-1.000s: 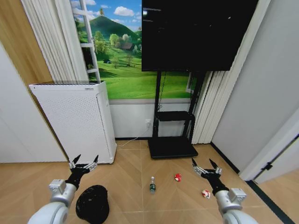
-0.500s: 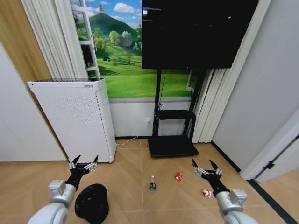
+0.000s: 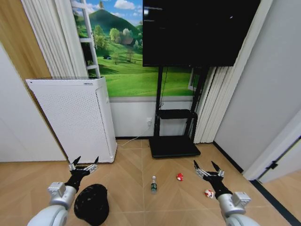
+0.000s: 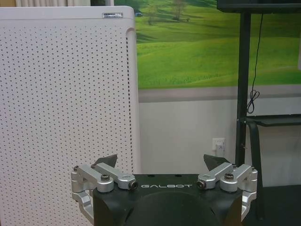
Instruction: Pick up the trash bin and place the garbage on the floor into it.
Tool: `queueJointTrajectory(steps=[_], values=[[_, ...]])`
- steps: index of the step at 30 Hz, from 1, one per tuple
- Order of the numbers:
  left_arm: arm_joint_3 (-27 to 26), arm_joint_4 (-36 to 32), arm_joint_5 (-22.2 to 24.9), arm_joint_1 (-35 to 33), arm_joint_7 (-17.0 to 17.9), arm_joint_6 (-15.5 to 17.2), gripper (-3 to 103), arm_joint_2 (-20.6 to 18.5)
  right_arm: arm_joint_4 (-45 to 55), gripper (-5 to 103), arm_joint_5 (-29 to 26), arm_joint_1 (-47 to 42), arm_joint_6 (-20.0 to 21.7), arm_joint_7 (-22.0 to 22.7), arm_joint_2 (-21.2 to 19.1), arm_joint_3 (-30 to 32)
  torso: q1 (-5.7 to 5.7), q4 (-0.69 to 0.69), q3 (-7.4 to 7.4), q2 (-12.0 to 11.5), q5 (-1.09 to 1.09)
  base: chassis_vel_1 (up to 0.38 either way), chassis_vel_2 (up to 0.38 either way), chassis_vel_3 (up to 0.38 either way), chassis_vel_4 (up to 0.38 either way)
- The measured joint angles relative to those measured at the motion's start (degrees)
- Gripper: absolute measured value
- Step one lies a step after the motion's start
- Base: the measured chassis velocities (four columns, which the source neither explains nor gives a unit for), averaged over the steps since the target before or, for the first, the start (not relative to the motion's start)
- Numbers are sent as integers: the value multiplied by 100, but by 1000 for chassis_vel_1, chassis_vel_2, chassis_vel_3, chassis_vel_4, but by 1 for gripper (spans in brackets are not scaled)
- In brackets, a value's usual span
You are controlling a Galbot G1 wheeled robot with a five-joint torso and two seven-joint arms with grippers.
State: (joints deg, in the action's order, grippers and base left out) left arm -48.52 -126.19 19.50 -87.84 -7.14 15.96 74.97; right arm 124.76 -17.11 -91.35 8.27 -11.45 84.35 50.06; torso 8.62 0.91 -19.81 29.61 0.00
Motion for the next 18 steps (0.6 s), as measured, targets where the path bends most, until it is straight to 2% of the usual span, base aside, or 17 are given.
queueJointTrajectory(steps=[18], values=[[12, 100, 74, 41, 5, -74, 100, 13, -37, 100, 15, 16, -39, -59, 7, -8, -151, 0, 256, -407, 0, 0, 0, 0, 0]])
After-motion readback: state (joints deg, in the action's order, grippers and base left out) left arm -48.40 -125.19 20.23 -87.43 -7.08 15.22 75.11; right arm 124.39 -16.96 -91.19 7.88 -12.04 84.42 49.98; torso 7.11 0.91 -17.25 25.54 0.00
